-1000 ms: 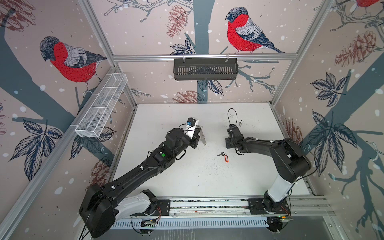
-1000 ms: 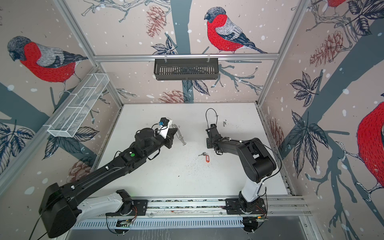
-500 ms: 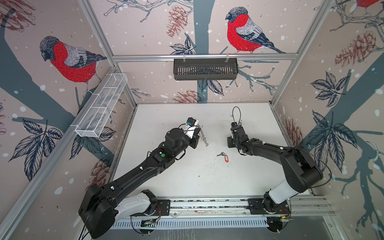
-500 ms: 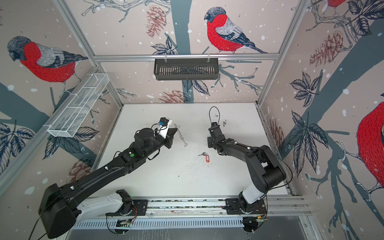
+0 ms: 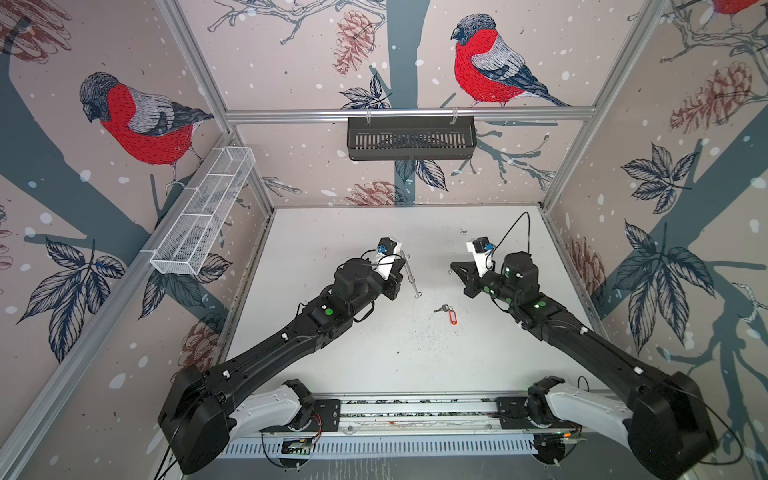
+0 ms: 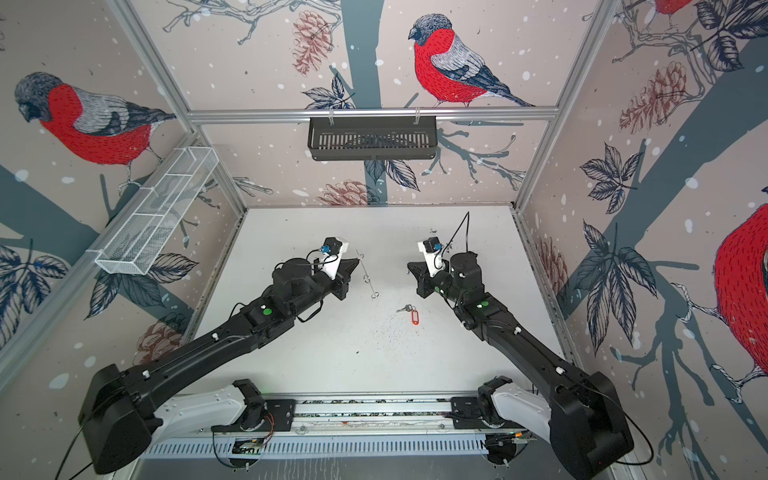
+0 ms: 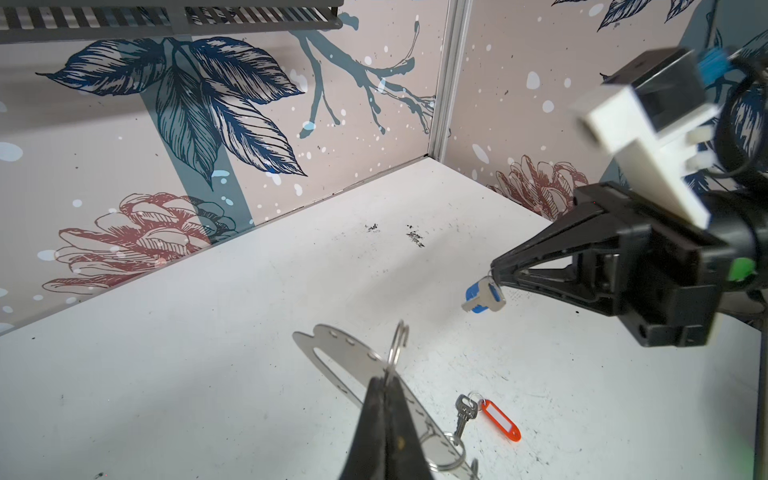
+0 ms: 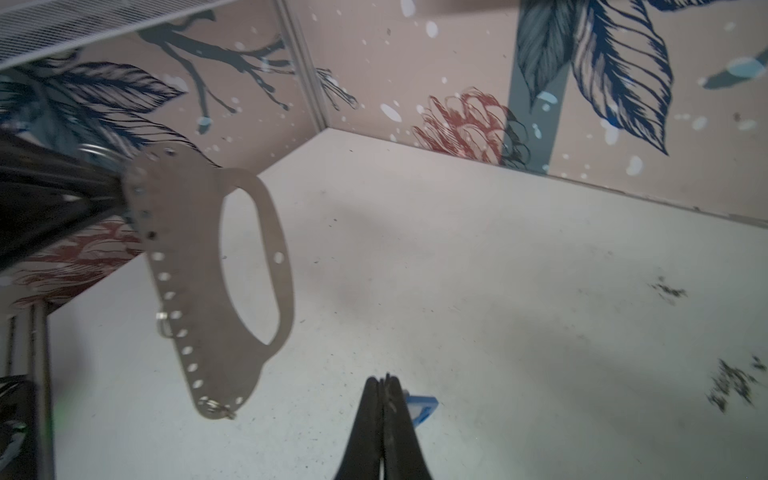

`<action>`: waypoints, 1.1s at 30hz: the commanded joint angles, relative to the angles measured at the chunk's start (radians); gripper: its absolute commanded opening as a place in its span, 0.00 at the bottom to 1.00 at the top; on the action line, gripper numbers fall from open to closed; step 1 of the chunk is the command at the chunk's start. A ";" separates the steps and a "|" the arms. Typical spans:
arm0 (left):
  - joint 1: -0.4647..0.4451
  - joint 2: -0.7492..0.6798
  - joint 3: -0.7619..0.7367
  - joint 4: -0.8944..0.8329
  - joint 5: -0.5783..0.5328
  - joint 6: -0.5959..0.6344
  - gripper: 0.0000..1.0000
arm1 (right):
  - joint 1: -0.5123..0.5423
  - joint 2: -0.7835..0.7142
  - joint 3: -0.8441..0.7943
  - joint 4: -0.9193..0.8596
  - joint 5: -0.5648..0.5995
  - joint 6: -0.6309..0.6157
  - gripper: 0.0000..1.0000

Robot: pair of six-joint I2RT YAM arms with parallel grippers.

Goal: Put the keys on the keyring
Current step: 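Lift the blue-tagged key with the right gripper toward the split ring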

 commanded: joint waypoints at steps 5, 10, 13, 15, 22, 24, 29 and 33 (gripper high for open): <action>-0.031 0.030 0.006 0.092 0.012 -0.015 0.00 | -0.006 -0.021 0.024 0.135 -0.341 -0.049 0.00; -0.057 0.060 0.023 0.099 0.013 -0.010 0.00 | -0.004 0.015 0.064 0.149 -0.434 -0.054 0.00; -0.071 0.073 0.029 0.105 0.010 -0.009 0.00 | -0.001 0.031 0.084 0.149 -0.449 -0.060 0.00; -0.079 0.079 0.032 0.112 0.009 -0.009 0.00 | 0.005 0.040 0.095 0.145 -0.455 -0.069 0.00; -0.106 0.090 0.036 0.137 -0.029 -0.010 0.00 | 0.044 0.075 0.132 0.087 -0.423 -0.127 0.00; -0.114 0.091 0.035 0.143 -0.039 -0.009 0.00 | 0.050 0.080 0.133 0.086 -0.412 -0.131 0.00; -0.118 0.090 0.035 0.145 -0.035 -0.006 0.00 | 0.057 0.089 0.140 0.080 -0.386 -0.136 0.00; -0.120 0.093 0.039 0.141 -0.023 -0.001 0.00 | 0.057 0.094 0.147 0.075 -0.368 -0.137 0.00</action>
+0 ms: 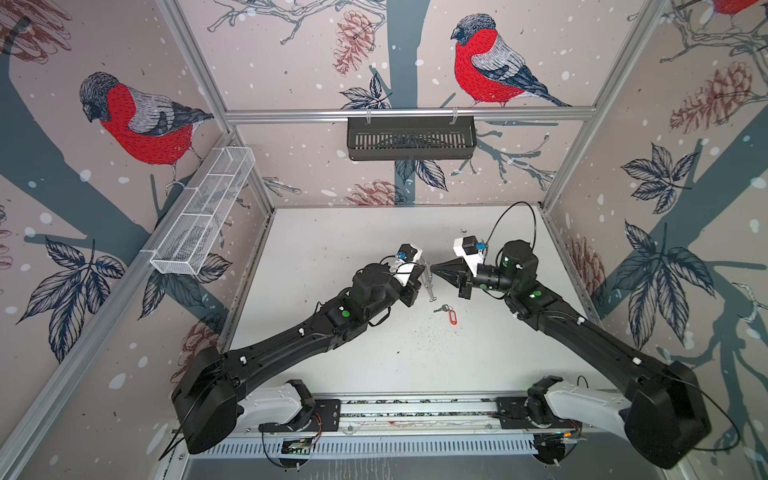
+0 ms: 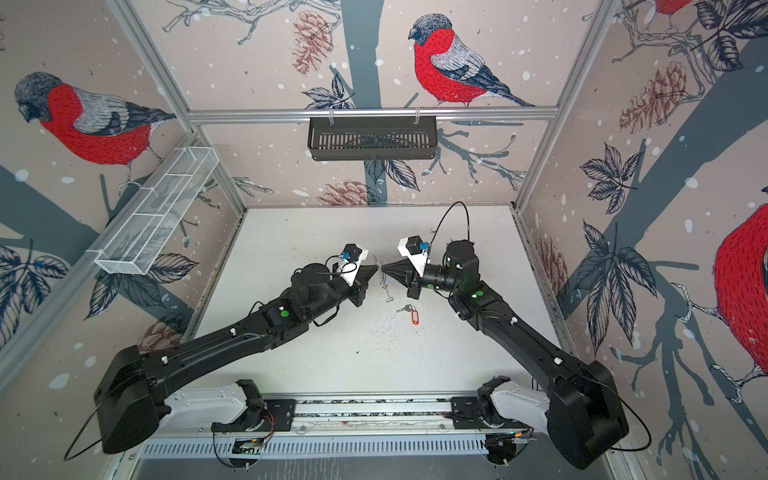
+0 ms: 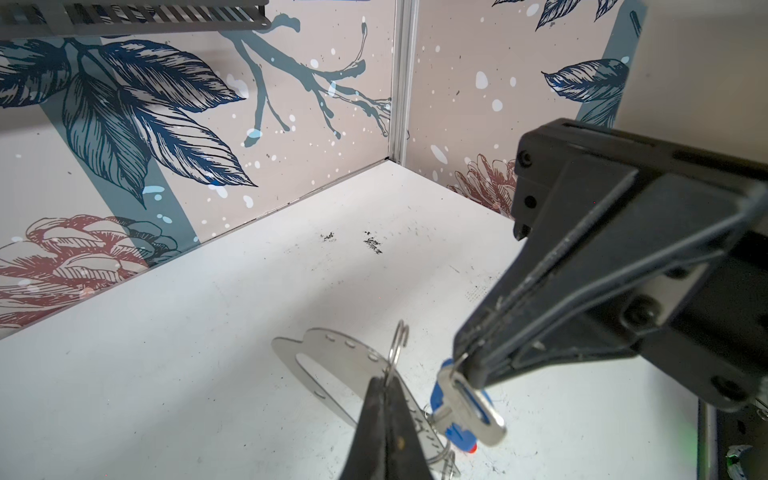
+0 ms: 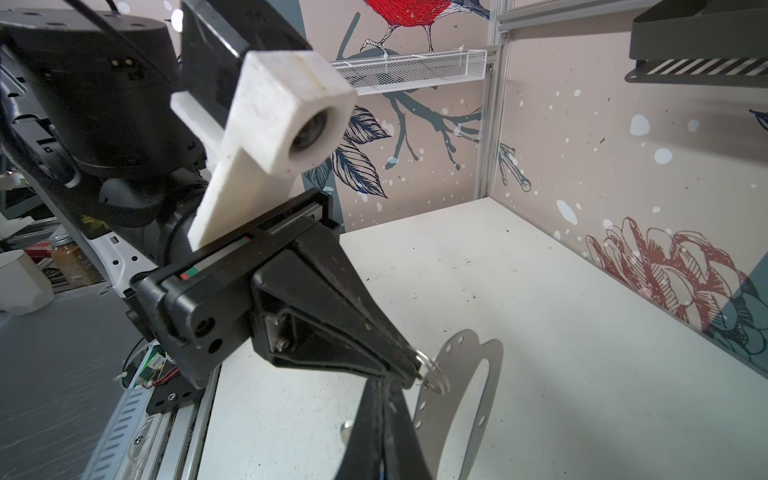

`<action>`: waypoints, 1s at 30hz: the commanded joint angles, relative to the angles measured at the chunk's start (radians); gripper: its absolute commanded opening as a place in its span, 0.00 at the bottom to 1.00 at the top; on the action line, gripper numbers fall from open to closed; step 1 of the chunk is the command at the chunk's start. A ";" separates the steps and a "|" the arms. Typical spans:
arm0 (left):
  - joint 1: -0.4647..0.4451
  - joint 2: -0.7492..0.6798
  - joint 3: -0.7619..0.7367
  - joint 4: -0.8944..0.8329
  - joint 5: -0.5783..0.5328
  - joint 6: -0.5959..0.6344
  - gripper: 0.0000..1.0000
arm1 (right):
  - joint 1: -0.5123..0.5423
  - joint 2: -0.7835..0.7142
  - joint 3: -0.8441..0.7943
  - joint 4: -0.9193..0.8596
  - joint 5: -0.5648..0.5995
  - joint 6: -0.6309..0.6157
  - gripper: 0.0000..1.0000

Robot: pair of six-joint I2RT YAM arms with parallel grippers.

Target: Put the keys on the keyring

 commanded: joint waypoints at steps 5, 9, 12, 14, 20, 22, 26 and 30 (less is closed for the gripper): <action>-0.008 0.003 0.011 0.058 0.007 0.009 0.00 | 0.004 0.001 0.018 -0.001 0.057 -0.012 0.00; -0.010 0.003 0.014 0.055 0.010 0.012 0.00 | 0.004 0.004 0.020 -0.006 0.067 -0.012 0.00; -0.012 0.004 0.016 0.051 0.014 0.013 0.00 | 0.004 0.004 0.022 -0.008 0.069 -0.012 0.00; -0.013 0.004 0.018 0.052 0.017 0.015 0.00 | 0.004 0.004 0.024 -0.010 0.074 -0.012 0.00; -0.016 0.009 0.024 0.042 0.020 0.018 0.00 | 0.006 0.007 0.028 -0.013 0.076 -0.015 0.00; -0.018 0.010 0.025 0.042 0.020 0.019 0.00 | 0.007 0.007 0.031 -0.013 0.077 -0.015 0.00; -0.019 0.016 0.028 0.037 0.015 0.019 0.00 | 0.006 0.005 0.030 -0.014 0.077 -0.015 0.00; -0.020 0.026 0.038 0.026 0.005 0.018 0.00 | 0.007 0.000 0.028 -0.013 0.075 -0.014 0.00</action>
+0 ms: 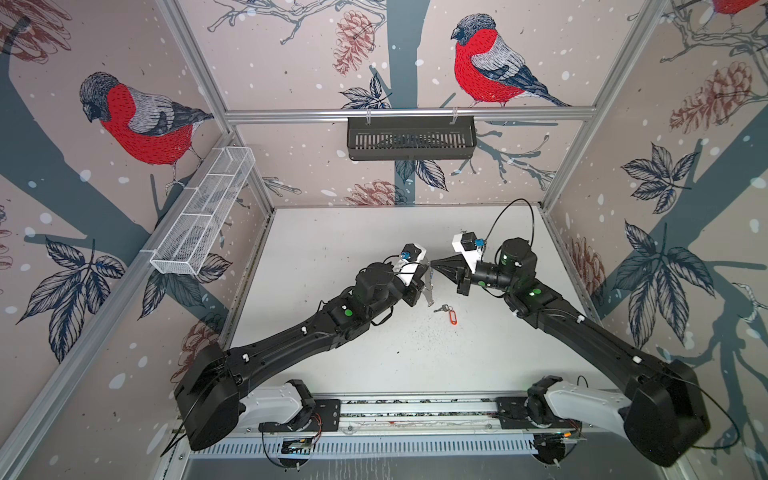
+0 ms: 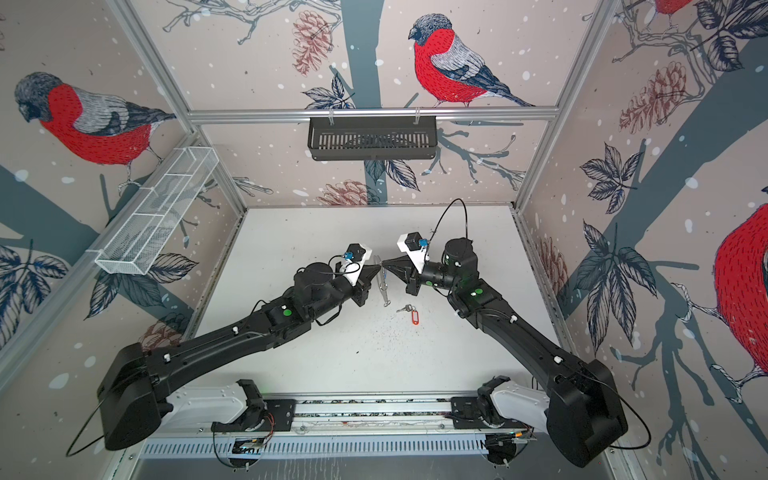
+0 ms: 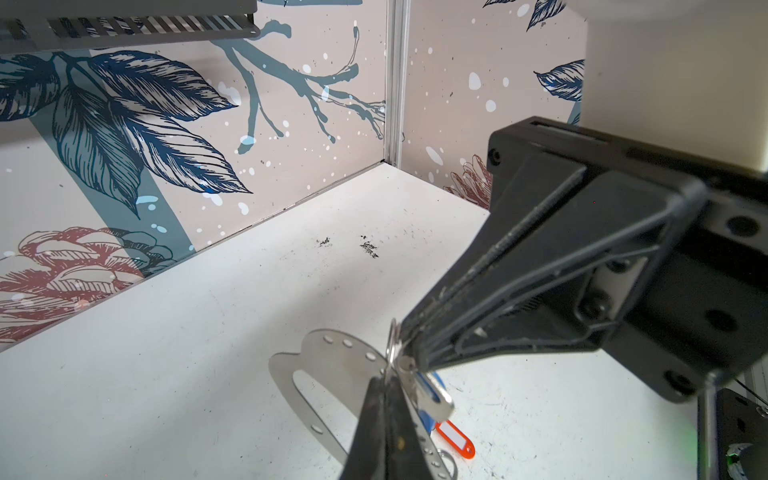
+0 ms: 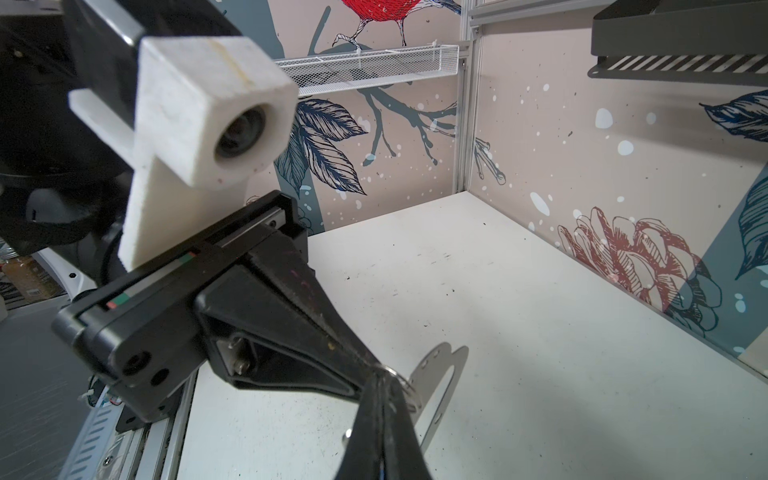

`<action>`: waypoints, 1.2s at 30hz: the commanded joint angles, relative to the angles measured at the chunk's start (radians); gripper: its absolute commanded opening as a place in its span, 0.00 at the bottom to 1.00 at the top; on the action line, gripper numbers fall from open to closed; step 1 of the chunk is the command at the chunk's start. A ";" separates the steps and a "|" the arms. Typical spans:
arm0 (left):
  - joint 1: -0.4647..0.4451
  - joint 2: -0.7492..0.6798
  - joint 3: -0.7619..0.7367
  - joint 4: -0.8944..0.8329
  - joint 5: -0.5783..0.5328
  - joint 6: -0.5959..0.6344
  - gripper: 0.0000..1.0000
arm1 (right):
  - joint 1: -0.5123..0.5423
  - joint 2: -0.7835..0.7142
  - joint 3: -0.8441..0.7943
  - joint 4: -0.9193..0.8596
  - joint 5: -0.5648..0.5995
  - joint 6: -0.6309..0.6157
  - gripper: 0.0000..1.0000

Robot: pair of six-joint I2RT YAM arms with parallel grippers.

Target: Put the keys on the keyring

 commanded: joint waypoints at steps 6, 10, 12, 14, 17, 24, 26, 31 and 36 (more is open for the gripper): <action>-0.004 0.006 0.015 0.024 0.004 -0.001 0.00 | 0.003 -0.009 0.006 0.016 0.015 -0.013 0.00; -0.004 0.006 0.015 0.021 0.002 0.001 0.00 | 0.001 -0.012 0.005 0.024 0.035 -0.002 0.00; -0.004 0.005 0.014 0.019 0.004 0.001 0.00 | -0.002 -0.012 0.005 0.026 0.040 0.000 0.00; -0.005 0.007 0.015 0.019 0.005 0.000 0.00 | -0.001 -0.014 0.003 0.034 0.042 0.005 0.00; -0.004 0.006 0.016 0.017 0.005 0.002 0.00 | -0.002 -0.014 0.002 0.036 0.042 0.006 0.00; -0.005 0.008 0.017 0.011 0.006 0.004 0.00 | -0.002 -0.020 -0.002 0.048 0.044 0.012 0.00; -0.005 0.008 0.017 0.012 0.006 0.002 0.00 | -0.002 -0.022 -0.001 0.048 0.045 0.012 0.00; -0.005 0.006 0.016 0.015 0.005 0.004 0.00 | -0.003 -0.022 -0.002 0.049 0.054 0.015 0.00; -0.005 0.001 0.013 0.013 0.007 0.005 0.00 | -0.006 -0.023 -0.004 0.050 0.063 0.017 0.00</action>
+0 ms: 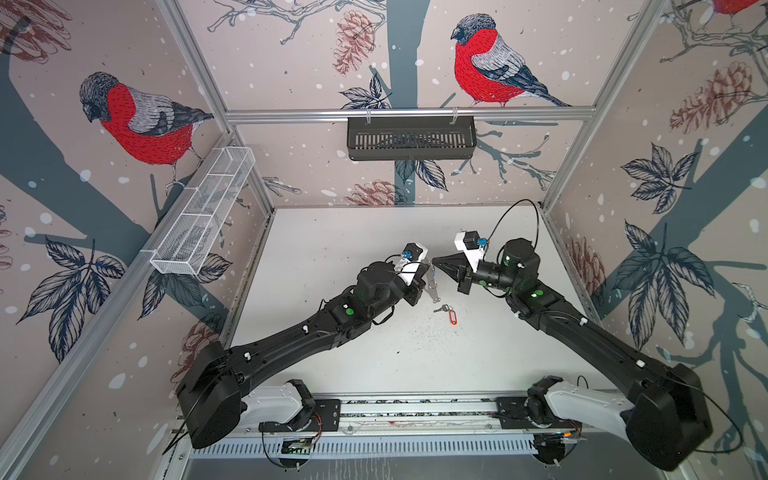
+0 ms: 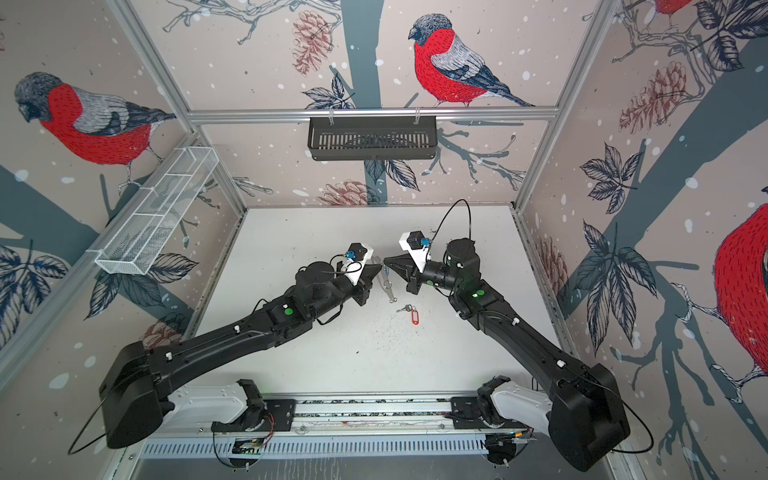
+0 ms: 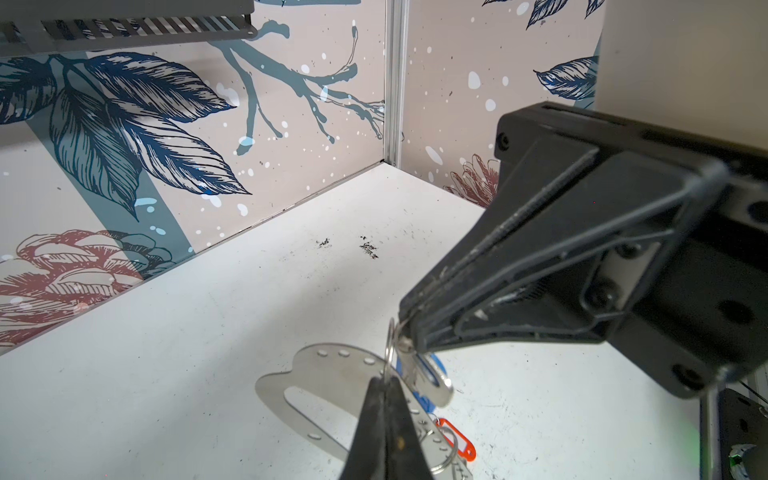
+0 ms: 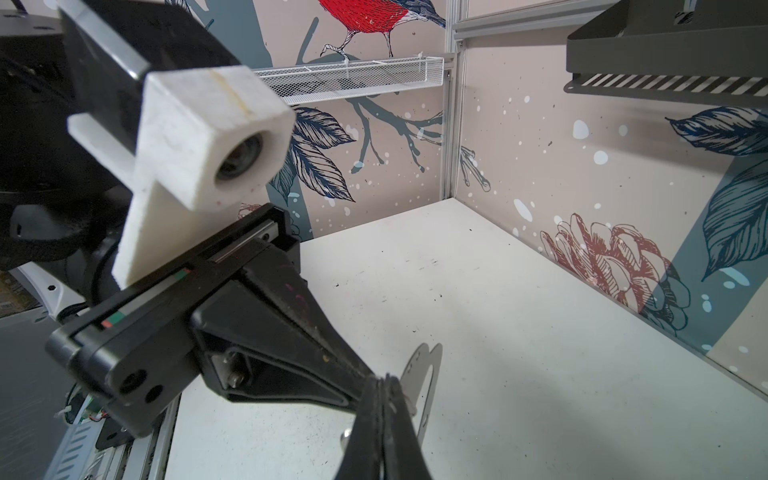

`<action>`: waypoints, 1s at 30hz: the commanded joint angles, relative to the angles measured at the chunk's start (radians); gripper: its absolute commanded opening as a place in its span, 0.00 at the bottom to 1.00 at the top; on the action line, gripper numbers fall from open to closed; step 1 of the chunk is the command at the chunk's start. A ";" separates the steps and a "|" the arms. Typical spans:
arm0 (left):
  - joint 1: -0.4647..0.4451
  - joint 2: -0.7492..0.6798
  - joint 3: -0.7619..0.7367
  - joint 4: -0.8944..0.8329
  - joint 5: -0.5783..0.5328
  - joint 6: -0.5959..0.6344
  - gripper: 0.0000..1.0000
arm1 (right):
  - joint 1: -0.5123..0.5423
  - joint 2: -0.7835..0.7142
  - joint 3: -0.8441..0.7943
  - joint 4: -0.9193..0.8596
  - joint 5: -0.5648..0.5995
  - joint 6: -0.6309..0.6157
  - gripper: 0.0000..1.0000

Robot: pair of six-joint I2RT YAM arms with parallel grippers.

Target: Put the keys on the keyring

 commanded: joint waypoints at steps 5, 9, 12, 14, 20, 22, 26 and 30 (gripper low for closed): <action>-0.004 -0.013 0.000 0.019 0.007 0.000 0.00 | -0.005 -0.004 -0.005 0.043 0.044 0.014 0.00; -0.005 -0.016 0.000 0.020 0.012 0.002 0.00 | -0.009 -0.006 -0.008 0.049 0.051 0.022 0.00; -0.005 -0.017 0.001 0.023 0.012 0.002 0.00 | -0.012 -0.008 -0.010 0.049 0.057 0.025 0.00; -0.004 -0.017 -0.002 0.025 0.011 0.002 0.00 | -0.015 -0.006 -0.011 0.052 0.058 0.027 0.00; -0.005 -0.023 -0.006 0.031 0.008 0.003 0.00 | -0.021 -0.006 -0.016 0.057 0.062 0.032 0.00; -0.006 -0.033 -0.014 0.043 0.005 0.002 0.00 | -0.023 -0.002 -0.017 0.053 0.056 0.033 0.00; -0.006 -0.049 -0.028 0.057 -0.002 0.002 0.00 | -0.022 0.002 -0.018 0.049 0.039 0.034 0.00; -0.006 -0.054 -0.029 0.059 0.000 0.002 0.00 | -0.023 0.012 -0.012 0.038 0.008 0.030 0.00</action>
